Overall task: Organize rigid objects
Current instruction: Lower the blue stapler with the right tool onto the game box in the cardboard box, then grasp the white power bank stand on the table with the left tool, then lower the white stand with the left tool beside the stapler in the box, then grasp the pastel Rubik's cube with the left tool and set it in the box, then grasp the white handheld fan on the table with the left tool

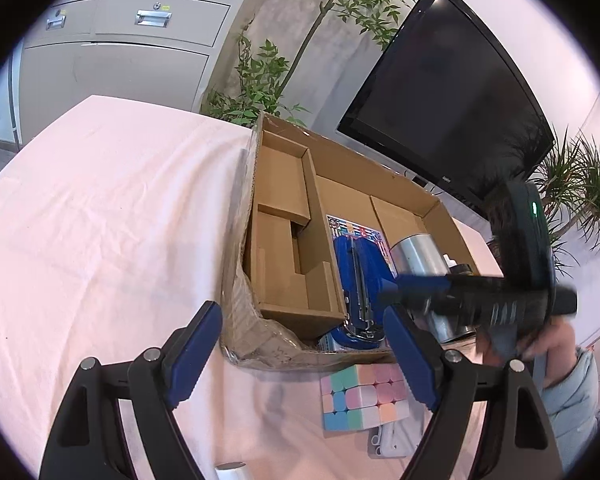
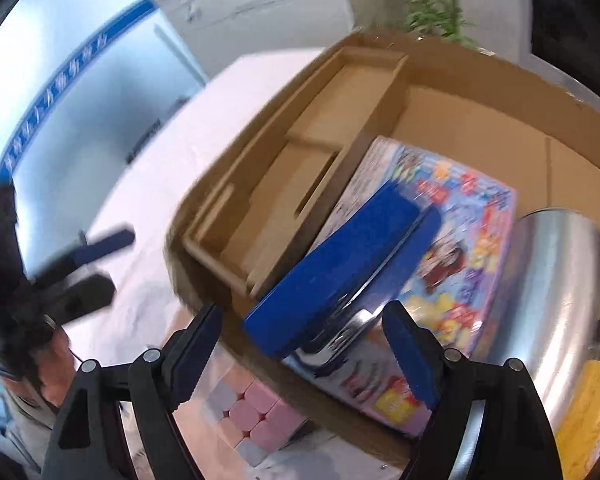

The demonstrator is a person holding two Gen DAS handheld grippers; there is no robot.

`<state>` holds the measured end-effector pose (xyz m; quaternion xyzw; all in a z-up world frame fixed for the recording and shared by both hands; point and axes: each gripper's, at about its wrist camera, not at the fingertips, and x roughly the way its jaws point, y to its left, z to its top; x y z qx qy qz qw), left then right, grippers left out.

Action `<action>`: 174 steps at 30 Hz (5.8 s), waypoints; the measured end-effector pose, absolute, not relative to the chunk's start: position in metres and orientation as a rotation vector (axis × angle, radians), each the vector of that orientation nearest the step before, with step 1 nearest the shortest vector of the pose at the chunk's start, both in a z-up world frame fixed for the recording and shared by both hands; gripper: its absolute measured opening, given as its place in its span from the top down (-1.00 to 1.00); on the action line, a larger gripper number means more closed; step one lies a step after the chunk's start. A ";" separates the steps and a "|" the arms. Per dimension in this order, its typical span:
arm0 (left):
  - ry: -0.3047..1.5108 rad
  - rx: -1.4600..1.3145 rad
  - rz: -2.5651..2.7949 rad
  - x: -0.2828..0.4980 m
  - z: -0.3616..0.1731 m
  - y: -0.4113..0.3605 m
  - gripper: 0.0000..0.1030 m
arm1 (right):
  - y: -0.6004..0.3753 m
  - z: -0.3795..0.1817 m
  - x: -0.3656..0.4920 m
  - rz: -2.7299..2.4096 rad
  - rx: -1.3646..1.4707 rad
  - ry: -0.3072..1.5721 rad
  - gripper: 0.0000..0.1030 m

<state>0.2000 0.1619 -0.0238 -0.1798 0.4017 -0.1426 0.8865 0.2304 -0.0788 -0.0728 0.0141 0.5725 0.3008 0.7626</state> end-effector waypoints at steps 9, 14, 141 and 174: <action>0.851 -0.367 -0.307 0.205 -0.027 0.156 -0.61 | -0.066 -0.093 0.265 0.530 0.057 1.331 -0.41; 0.853 -0.336 -0.308 0.203 -0.025 0.147 -0.61 | -0.058 -0.097 0.251 0.557 0.037 1.335 -0.39; 0.865 -0.275 -0.434 0.273 0.057 0.043 0.14 | -0.096 -0.002 0.198 0.597 -0.102 0.734 0.07; 0.646 0.046 -0.141 0.171 0.073 0.075 -0.77 | -0.120 -0.011 0.157 0.282 -0.211 0.779 -0.99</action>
